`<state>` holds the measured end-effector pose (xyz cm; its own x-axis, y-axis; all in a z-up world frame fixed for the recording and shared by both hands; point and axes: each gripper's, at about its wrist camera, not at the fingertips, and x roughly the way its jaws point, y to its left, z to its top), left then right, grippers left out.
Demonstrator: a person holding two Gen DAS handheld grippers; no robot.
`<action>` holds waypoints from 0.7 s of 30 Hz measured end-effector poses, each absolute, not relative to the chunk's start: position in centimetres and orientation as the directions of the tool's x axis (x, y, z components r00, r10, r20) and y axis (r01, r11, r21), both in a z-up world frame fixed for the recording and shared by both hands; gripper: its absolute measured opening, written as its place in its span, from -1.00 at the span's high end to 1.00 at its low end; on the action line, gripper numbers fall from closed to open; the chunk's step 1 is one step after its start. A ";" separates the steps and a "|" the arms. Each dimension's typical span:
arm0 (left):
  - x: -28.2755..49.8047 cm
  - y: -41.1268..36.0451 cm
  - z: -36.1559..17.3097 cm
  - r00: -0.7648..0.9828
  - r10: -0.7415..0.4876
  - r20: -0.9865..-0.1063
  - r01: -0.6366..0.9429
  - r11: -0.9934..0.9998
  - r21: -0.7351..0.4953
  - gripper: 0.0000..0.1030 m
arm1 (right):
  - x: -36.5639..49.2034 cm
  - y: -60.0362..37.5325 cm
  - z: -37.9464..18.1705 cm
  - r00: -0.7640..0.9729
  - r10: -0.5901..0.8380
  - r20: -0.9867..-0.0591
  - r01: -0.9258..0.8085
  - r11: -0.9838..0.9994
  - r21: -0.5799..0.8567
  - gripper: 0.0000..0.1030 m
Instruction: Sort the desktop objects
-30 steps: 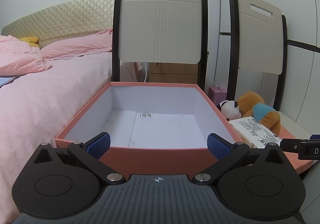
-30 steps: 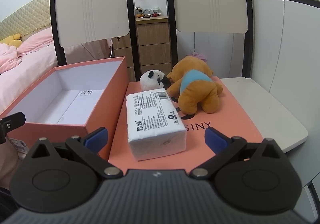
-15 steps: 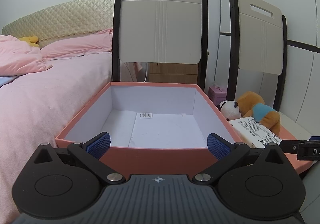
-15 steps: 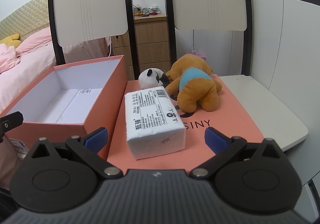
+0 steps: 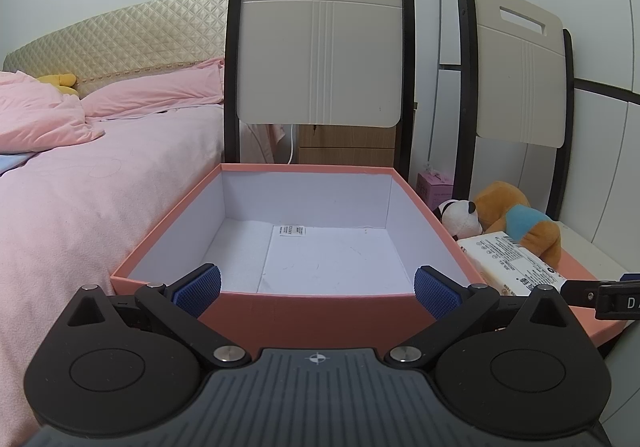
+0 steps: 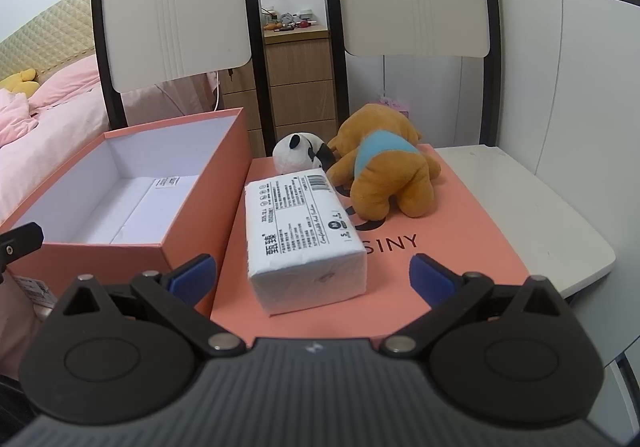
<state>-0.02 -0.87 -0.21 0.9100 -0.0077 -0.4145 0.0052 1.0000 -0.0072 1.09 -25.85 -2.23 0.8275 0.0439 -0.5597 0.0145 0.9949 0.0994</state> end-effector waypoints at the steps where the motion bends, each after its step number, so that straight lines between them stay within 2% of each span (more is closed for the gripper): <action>1: 0.0 -0.9 -0.2 0.911 -0.005 -0.412 0.003 1.000 -0.006 -1.00 | 1.1 -25.9 -2.2 0.827 0.044 -0.560 0.016 0.995 0.102 -1.00; 10: -2.1 -4.4 -2.4 0.942 -0.001 -0.335 0.001 1.000 0.001 -1.00 | 0.6 -27.2 -1.6 0.845 0.043 -0.533 0.035 0.990 0.135 -1.00; 21: -2.9 -13.0 -6.9 0.941 -0.169 -0.294 0.187 0.982 0.035 -1.00 | -2.5 -31.1 -0.5 0.878 0.023 -0.477 0.064 0.984 0.164 -1.00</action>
